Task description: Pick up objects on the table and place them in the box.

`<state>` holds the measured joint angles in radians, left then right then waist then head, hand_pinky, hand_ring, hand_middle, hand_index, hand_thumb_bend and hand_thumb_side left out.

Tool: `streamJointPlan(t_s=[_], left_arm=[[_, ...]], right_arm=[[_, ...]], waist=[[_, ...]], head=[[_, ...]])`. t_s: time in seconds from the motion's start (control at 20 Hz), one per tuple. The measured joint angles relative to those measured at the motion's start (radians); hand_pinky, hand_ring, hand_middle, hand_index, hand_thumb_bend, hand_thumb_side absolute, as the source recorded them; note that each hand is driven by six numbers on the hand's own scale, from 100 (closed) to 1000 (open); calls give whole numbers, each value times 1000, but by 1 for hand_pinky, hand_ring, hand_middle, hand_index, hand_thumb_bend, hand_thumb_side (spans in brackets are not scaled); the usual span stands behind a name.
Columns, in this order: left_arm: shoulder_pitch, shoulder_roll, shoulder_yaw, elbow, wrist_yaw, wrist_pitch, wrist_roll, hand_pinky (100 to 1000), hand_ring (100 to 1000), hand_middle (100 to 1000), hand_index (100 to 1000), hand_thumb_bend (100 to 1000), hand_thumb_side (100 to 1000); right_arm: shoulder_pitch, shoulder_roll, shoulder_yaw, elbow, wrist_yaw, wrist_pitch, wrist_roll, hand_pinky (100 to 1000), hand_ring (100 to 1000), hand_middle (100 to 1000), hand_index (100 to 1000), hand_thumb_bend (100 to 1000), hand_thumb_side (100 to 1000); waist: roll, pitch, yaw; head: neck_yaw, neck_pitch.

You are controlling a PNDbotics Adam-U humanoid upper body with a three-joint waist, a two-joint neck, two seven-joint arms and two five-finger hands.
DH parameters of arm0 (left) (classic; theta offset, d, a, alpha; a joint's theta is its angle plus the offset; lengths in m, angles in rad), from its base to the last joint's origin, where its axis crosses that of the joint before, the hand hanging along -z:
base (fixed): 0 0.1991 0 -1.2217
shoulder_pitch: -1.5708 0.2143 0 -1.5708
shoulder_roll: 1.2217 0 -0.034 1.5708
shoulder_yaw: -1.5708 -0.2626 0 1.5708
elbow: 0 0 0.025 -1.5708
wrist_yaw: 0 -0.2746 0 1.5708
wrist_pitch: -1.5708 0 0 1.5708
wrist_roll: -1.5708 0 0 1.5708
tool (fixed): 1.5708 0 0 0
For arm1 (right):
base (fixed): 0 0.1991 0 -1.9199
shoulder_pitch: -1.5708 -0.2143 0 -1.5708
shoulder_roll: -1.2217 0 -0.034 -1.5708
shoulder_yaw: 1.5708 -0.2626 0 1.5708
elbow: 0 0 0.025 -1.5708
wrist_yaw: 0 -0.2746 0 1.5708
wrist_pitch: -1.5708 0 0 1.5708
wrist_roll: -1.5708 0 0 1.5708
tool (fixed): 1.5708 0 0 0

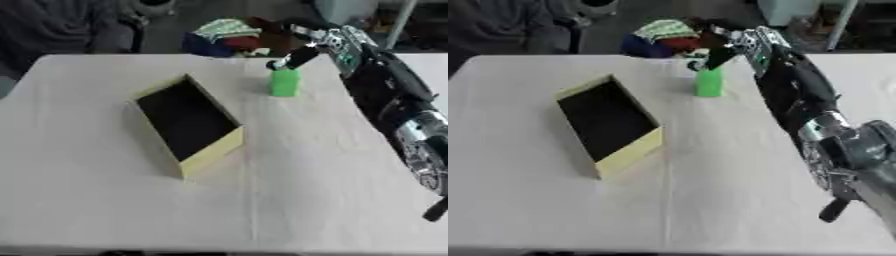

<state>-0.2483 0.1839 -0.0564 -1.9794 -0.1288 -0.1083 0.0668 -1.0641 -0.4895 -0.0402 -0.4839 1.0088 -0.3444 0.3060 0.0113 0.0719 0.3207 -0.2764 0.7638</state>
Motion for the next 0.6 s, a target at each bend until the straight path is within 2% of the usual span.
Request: streamJointPlan(t_s=[0.6], left_arm=[[-3, 0, 0, 0, 0, 2, -2, 644, 657, 729, 809, 536, 605]], right_arm=[[19, -9, -15, 68, 36, 44, 11, 991, 1000, 979, 965, 426, 467]], waist=[[2, 2, 5]], head=[[-3, -1]])
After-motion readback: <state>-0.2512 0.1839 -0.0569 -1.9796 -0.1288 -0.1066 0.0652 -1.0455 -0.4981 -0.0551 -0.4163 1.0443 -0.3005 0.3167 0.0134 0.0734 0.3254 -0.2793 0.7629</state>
